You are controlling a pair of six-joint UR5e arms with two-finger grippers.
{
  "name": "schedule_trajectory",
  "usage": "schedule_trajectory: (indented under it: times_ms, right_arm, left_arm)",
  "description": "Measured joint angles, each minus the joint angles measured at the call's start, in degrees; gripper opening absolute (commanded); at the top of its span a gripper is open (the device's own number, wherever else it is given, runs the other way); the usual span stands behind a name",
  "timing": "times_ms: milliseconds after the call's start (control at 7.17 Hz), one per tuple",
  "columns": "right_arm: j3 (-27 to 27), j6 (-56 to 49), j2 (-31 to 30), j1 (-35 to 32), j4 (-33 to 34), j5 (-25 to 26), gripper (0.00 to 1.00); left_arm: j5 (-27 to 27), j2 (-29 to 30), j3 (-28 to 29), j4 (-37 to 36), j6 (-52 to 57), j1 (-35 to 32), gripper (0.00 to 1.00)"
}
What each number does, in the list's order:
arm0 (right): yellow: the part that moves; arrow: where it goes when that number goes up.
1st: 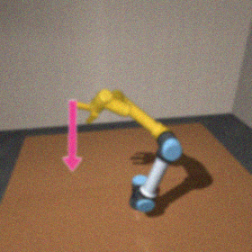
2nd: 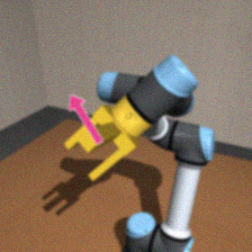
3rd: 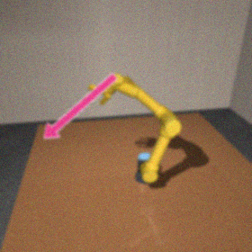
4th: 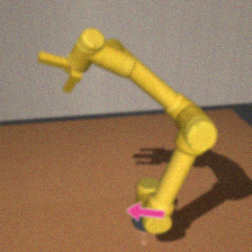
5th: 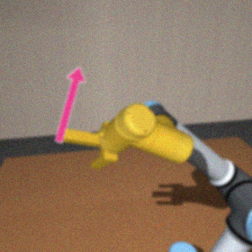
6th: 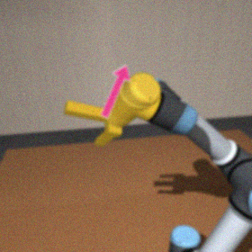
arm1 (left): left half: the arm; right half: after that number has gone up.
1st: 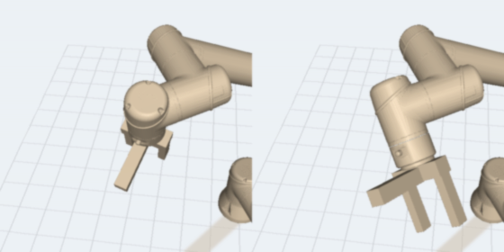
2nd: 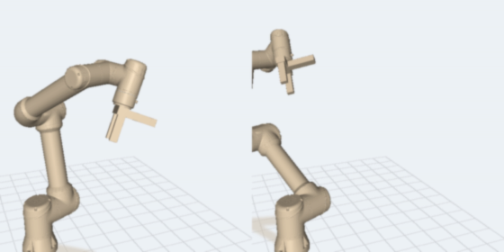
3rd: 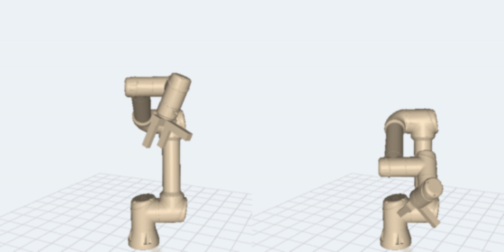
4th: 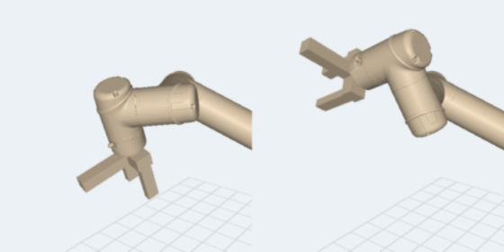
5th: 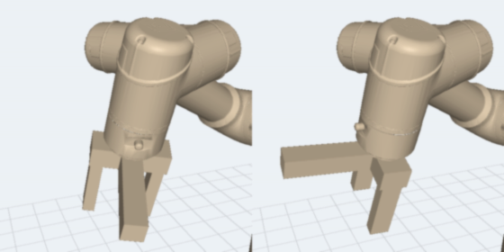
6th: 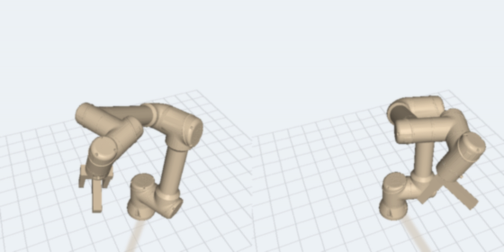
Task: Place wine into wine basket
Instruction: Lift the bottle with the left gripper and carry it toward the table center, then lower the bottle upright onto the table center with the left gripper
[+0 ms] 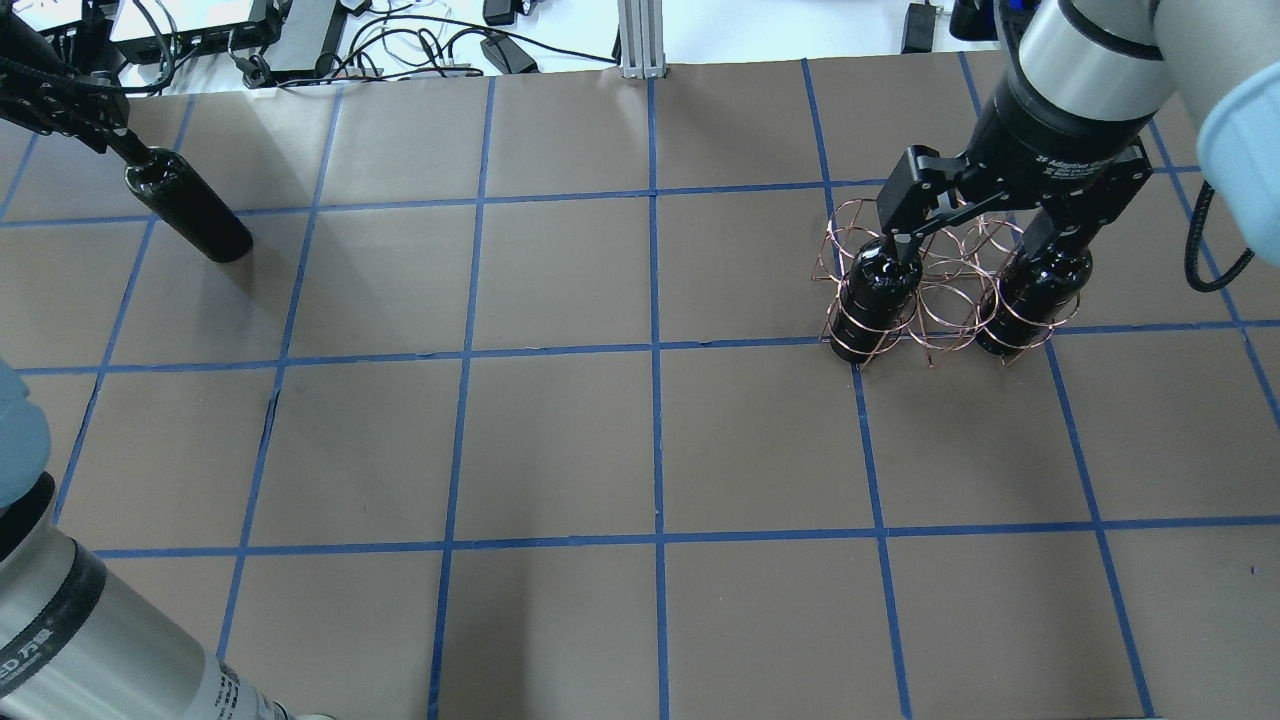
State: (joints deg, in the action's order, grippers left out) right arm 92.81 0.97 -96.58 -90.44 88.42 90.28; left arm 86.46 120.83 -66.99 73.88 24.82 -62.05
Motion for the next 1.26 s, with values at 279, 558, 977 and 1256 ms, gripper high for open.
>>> schedule_trajectory:
  times_ms: [279,558,977,1256]
  right_arm:
    - [0.0,0.0,0.0,0.0,0.0,0.0,1.00]
    - [0.0,0.0,0.0,0.0,0.0,0.0,1.00]
    - [0.0,0.0,0.0,0.0,0.0,0.0,1.00]
    - [0.0,-0.1,0.0,0.0,0.1,0.1,1.00]
  left_arm:
    - [-0.4,-0.2,0.0,-0.1,0.7,0.0,0.00]
    - [-0.8,-1.3,-0.2,0.4,0.3,-0.6,0.00]
    - [-1.2,-6.1,-4.2,0.4,-6.7,-7.0,0.00]
    - [-1.2,-9.3,-8.3,0.0,-11.7,-11.7,0.00]
